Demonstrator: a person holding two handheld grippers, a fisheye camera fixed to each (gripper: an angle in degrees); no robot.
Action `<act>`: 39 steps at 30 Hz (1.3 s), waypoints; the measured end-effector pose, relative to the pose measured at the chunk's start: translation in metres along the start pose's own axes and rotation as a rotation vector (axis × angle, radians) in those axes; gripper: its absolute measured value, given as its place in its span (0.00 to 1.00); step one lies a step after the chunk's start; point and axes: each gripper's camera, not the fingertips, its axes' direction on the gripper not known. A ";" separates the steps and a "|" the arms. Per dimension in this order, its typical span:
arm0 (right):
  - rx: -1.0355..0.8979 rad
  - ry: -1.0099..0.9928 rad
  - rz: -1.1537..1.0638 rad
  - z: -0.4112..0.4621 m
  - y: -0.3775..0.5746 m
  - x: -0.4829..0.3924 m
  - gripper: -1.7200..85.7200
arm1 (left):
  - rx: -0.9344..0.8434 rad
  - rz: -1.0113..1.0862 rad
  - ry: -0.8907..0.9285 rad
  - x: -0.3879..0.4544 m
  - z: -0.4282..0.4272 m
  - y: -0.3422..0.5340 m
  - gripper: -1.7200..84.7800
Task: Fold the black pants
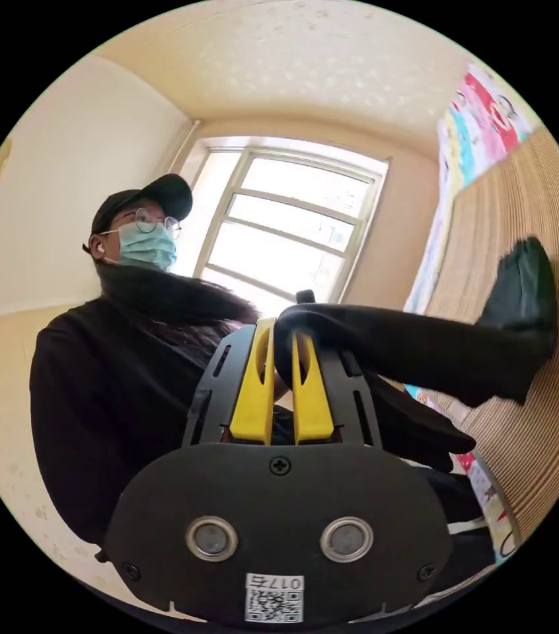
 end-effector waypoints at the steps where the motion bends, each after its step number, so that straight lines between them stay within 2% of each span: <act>1: -0.003 -0.008 -0.085 0.003 -0.020 -0.030 0.02 | 0.011 0.035 -0.020 0.013 -0.003 -0.012 0.09; 3: 0.002 -0.004 -0.194 0.007 -0.049 -0.066 0.02 | 0.087 0.168 -0.029 0.055 -0.014 -0.054 0.08; 6: 0.004 0.125 -0.198 0.005 -0.096 -0.081 0.02 | 0.133 0.102 -0.171 0.061 -0.020 -0.099 0.08; 9: -0.024 0.331 -0.071 -0.004 -0.137 -0.038 0.02 | 0.087 0.015 -0.415 0.030 -0.010 -0.128 0.08; 15: -0.015 0.518 0.146 -0.029 -0.172 0.086 0.02 | 0.086 -0.194 -0.461 -0.080 0.019 -0.132 0.07; 18: -0.111 0.679 0.202 -0.016 -0.145 0.114 0.02 | -0.002 -0.331 -0.514 -0.116 0.044 -0.098 0.07; 21: -0.152 0.651 0.327 -0.014 -0.072 0.151 0.03 | -0.122 -0.445 -0.522 -0.134 0.077 -0.035 0.08; 25: -0.163 0.515 0.640 -0.021 0.064 0.199 0.05 | -0.327 -0.660 -0.457 -0.143 0.115 0.045 0.08; 27: -0.231 0.541 0.791 -0.017 0.104 0.214 0.07 | -0.523 -0.754 -0.513 -0.142 0.134 0.079 0.11; 29: -0.349 0.646 0.934 -0.014 0.124 0.227 0.10 | -0.604 -0.797 -0.580 -0.141 0.137 0.086 0.15; 30: -0.349 0.670 0.946 -0.016 0.123 0.228 0.11 | -0.585 -0.809 -0.624 -0.140 0.132 0.080 0.18; 34: -0.079 0.724 0.861 -0.042 0.076 0.229 0.16 | -0.477 -0.752 -0.752 -0.141 0.127 0.031 0.20; 37: -0.117 0.824 0.824 -0.038 0.043 0.261 0.17 | -0.489 -0.648 -0.862 -0.151 0.153 -0.013 0.20; 39: -0.177 0.777 0.861 -0.028 0.037 0.296 0.17 | -0.461 -0.610 -0.860 -0.160 0.178 -0.028 0.19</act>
